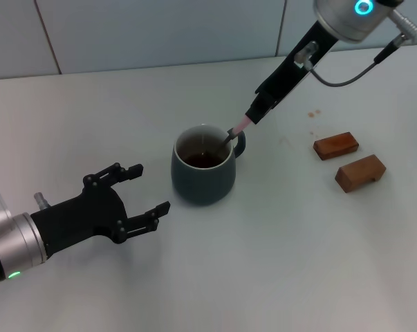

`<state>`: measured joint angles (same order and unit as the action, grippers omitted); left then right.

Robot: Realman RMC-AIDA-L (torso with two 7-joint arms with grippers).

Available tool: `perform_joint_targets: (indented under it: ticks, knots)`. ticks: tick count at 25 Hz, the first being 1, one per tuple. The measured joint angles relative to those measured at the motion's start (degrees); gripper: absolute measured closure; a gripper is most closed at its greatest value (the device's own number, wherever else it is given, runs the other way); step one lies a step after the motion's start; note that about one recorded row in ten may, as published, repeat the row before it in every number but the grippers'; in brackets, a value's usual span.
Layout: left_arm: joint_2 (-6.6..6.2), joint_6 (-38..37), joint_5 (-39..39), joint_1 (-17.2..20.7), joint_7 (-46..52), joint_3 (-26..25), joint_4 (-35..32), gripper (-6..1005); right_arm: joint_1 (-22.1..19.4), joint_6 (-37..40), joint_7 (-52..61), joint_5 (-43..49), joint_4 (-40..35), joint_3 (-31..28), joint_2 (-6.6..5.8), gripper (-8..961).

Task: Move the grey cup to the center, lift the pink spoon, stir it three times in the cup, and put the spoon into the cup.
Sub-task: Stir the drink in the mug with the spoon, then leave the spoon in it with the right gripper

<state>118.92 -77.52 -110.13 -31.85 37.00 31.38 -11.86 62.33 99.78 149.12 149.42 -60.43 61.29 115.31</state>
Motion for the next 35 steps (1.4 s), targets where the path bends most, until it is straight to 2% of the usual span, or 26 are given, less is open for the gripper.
perform_joint_targets:
  ticks: [4,7,11,14,20,24,27,35]
  knots:
    - [-0.01,0.0,0.0,-0.2,0.0,0.0,0.0,173,1.4,-0.3,-0.7,-0.3,1.9,0.2,0.74,828]
    - [-0.01,0.0,0.0,-0.2,0.0,0.0,0.0,173,2.4,-2.4,-1.5,-0.1,3.1,0.4,1.87,827]
    - [-0.01,0.0,0.0,-0.2,0.0,0.0,0.0,173,2.9,-4.9,-1.9,0.0,4.6,0.4,1.92,826]
    - [-0.01,0.0,0.0,-0.2,0.0,0.1,0.2,173,3.2,-6.3,-2.2,0.7,6.0,0.4,1.25,825]
    - [-0.01,-0.1,0.0,0.0,0.0,0.2,0.1,173,3.6,-3.6,-2.1,2.9,5.9,0.4,0.95,823]
    - [-0.01,0.0,0.0,0.0,0.0,0.2,0.1,173,4.4,-1.7,-2.3,2.7,5.9,0.4,1.69,822]
    - [-0.01,0.0,0.0,-0.1,-0.1,0.2,0.1,173,5.1,-4.0,-2.8,2.6,6.3,0.4,2.68,821]
    - [-0.01,0.0,0.0,-0.1,-0.1,0.3,0.2,173,5.8,-5.8,-2.7,5.1,7.6,0.4,2.5,818]
